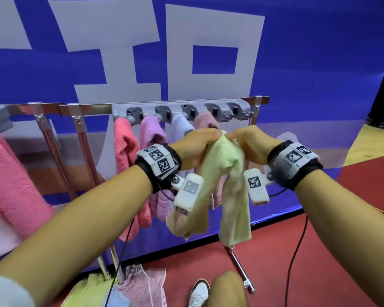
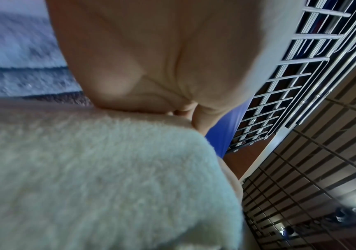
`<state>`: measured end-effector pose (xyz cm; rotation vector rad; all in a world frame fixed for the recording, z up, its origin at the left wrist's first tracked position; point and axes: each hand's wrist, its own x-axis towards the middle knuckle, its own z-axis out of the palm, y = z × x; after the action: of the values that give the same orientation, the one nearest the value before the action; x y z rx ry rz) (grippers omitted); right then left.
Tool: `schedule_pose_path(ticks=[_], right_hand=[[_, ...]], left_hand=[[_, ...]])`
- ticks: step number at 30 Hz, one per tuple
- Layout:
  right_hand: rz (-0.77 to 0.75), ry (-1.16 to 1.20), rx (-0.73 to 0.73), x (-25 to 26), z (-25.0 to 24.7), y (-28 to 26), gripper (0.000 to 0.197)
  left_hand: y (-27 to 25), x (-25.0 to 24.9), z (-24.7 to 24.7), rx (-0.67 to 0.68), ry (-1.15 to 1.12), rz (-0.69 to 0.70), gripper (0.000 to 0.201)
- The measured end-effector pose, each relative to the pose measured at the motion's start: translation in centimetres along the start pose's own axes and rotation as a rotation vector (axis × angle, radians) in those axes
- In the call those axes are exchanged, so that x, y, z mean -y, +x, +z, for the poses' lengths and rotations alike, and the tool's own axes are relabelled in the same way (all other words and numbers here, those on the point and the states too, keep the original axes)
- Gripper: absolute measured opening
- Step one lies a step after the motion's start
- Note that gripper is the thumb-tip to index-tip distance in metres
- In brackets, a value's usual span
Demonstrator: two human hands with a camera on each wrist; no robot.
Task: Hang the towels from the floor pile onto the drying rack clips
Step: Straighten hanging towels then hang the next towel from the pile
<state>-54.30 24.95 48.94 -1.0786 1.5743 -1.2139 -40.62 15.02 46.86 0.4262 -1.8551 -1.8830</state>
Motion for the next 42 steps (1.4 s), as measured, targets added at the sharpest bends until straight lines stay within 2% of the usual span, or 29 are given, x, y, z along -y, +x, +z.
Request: schedule_pose_path(ticks=[2, 6, 11, 15, 18, 21, 23, 25, 26, 28, 31, 35, 37, 40, 42], right_hand=[[0.005, 0.042, -0.005, 0.3, -1.2, 0.1, 0.066], [0.013, 0.174, -0.007, 1.1, -4.0, 0.8, 0.039], [0.011, 0.163, -0.079, 2.0, -6.6, 2.2, 0.031], [0.003, 0.104, -0.135, 2.7, -7.7, 3.5, 0.041], [-0.005, 0.079, -0.172, 3.5, -7.7, 4.7, 0.042], [-0.005, 0.031, -0.188, 4.5, -7.2, 6.1, 0.030], [0.001, -0.002, -0.217, 5.1, -6.9, 7.1, 0.039], [0.011, -0.039, -0.243, 5.6, -6.6, 7.9, 0.050], [0.003, -0.060, -0.257, 5.8, -6.6, 8.4, 0.047], [0.000, -0.097, -0.276, 6.2, -6.9, 9.4, 0.027], [0.006, -0.120, -0.252, 6.5, -7.2, 10.5, 0.008], [-0.019, -0.227, -0.264, 6.9, -7.6, 11.6, 0.004], [-0.041, -0.305, -0.322, 7.1, -7.7, 12.2, 0.010], [-0.123, -0.696, -0.351, 7.1, -7.5, 12.4, 0.009], [-0.228, -0.932, -0.394, 6.5, -7.4, 12.5, 0.007]], left_hand=[[1.1, 0.0, 0.9, -0.032, -0.009, 0.004, 0.027], [3.1, -0.1, 2.3, -0.138, -0.014, 0.015, 0.025], [5.4, 0.4, 4.0, -0.172, 0.024, -0.046, 0.008], [7.3, 1.2, 4.9, -0.164, -0.021, -0.082, 0.066], [8.0, 1.6, 5.4, -0.241, -0.086, -0.019, 0.089], [8.6, 2.6, 5.2, -0.295, -0.069, 0.074, 0.106], [8.6, 3.5, 4.7, -0.295, -0.010, 0.084, 0.126], [8.6, 4.4, 4.3, -0.286, 0.068, 0.124, 0.134], [8.7, 4.8, 4.1, -0.287, 0.106, 0.152, 0.133], [9.0, 4.9, 4.1, -0.320, 0.162, 0.171, 0.127], [9.6, 4.3, 4.3, -0.380, 0.211, 0.119, 0.115], [10.3, 4.9, 4.1, -0.390, 0.353, 0.109, 0.106], [10.8, 5.2, 4.1, -0.397, 0.382, 0.118, 0.095], [11.5, 5.2, 4.0, -0.436, 0.410, 0.134, 0.075], [11.7, 5.1, 3.8, -0.419, 0.431, 0.124, 0.073]])
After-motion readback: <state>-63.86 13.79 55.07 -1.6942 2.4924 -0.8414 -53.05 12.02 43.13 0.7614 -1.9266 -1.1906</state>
